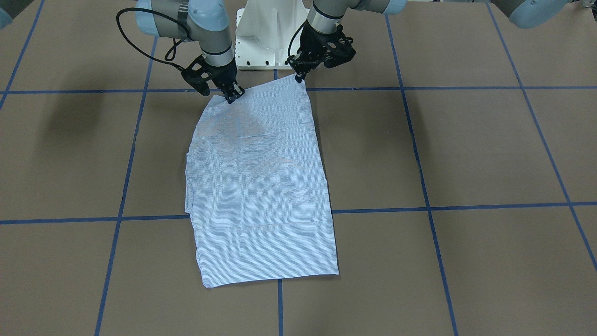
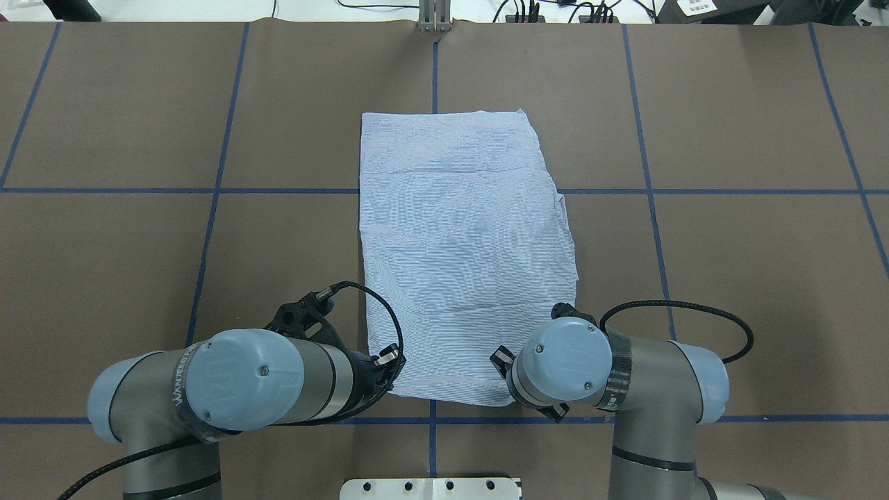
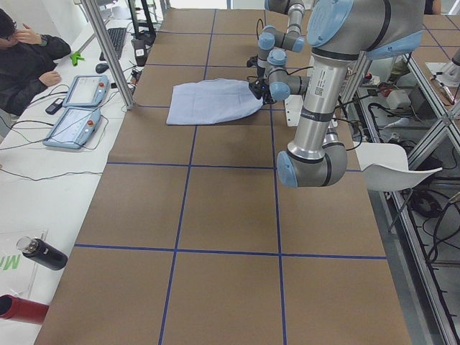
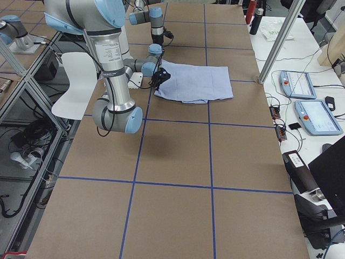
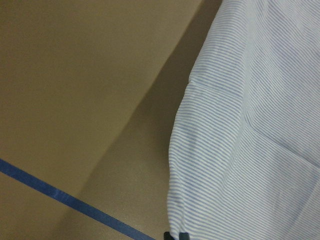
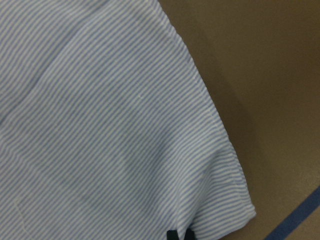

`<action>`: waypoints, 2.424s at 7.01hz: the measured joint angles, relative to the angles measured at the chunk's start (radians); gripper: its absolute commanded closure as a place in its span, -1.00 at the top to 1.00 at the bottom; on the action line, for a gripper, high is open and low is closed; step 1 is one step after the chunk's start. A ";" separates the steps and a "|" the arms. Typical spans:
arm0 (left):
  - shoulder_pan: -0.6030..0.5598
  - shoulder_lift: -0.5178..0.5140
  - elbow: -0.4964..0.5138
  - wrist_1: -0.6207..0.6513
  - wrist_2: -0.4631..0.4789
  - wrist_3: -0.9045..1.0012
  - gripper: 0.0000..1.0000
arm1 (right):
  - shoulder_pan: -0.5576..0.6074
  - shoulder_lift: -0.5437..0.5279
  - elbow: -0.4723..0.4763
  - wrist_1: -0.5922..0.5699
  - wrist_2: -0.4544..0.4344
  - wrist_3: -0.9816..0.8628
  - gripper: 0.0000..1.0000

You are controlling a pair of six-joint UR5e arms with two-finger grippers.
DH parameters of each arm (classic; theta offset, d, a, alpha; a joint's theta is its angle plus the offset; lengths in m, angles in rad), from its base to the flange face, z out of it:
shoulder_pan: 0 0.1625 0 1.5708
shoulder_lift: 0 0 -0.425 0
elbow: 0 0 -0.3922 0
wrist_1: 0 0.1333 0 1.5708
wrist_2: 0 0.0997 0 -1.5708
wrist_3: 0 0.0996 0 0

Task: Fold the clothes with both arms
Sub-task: 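Grasp the near edge corners of the folded shirt with both grippers, then lift the near edge with both grippers and fold it away from the robot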

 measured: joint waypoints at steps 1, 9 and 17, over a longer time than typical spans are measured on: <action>0.000 -0.005 -0.003 0.000 0.000 0.000 -1.00 | 0.005 -0.001 0.015 -0.008 0.005 -0.003 -1.00; 0.105 -0.011 -0.275 0.261 -0.187 -0.012 -1.00 | 0.034 -0.045 0.278 -0.124 0.399 -0.045 -1.00; -0.067 -0.032 -0.378 0.366 -0.294 0.015 -1.00 | 0.200 0.021 0.366 -0.221 0.513 -0.100 -1.00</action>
